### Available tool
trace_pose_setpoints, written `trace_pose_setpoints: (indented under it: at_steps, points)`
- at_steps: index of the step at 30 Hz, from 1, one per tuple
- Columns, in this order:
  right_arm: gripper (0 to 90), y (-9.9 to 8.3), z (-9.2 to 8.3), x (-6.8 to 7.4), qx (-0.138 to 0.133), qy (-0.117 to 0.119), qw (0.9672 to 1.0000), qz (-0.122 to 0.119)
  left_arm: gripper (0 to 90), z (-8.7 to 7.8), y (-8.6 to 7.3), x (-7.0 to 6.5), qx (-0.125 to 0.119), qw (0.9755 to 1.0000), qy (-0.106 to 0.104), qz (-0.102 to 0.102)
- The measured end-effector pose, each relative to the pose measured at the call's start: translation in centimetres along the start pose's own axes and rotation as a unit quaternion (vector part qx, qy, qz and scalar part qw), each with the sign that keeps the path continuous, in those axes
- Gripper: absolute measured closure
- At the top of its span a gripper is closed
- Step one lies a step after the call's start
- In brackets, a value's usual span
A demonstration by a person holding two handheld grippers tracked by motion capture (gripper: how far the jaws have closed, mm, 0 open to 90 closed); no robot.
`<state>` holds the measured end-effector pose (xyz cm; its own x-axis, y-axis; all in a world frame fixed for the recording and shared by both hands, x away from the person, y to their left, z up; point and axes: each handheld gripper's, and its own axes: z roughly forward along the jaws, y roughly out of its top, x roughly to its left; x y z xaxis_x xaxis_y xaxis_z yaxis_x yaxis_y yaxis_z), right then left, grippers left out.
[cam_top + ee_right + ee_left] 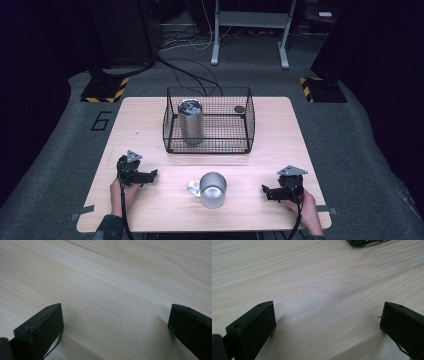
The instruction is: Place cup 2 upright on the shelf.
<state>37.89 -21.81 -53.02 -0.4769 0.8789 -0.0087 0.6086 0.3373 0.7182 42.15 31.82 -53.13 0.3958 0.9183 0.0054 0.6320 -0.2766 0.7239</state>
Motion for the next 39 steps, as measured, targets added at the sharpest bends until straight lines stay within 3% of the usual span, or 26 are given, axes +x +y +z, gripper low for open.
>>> trace_pose_setpoints:
  at_steps: [3,16,18,19,24,30,39]
  points:
    - [0.0,0.1,0.1,0.4,-0.001,-0.014,0.9998,0.016,0.0,-0.1,0.0,0.0,0.004,1.0,0.0,-0.001]
    - [0.0,0.4,0.0,0.2,0.015,-0.009,0.9998,0.011,0.0,0.0,0.0,-0.1,-0.001,1.0,0.003,-0.004]
    - [0.0,0.5,0.0,0.3,0.014,-0.001,0.9998,0.015,0.0,0.0,0.0,-0.1,-0.001,1.0,0.003,-0.004]
    - [0.0,0.6,-0.3,0.5,0.006,0.017,0.9997,0.013,0.0,0.0,0.0,-0.1,0.0,1.0,0.003,-0.004]
    - [0.2,1.2,-1.2,1.1,-0.016,0.037,0.9992,0.01,0.1,0.0,0.0,-0.1,0.0,1.0,0.003,-0.003]
    - [0.5,2.8,-2.5,2.9,-0.036,0.07,0.9968,-0.016,0.1,0.0,0.0,-0.1,-0.001,1.0,0.003,-0.004]
    - [0.3,5.0,-3.8,6.4,-0.052,0.134,0.9882,-0.053,0.3,0.0,0.0,-0.1,0.002,1.0,0.002,-0.003]
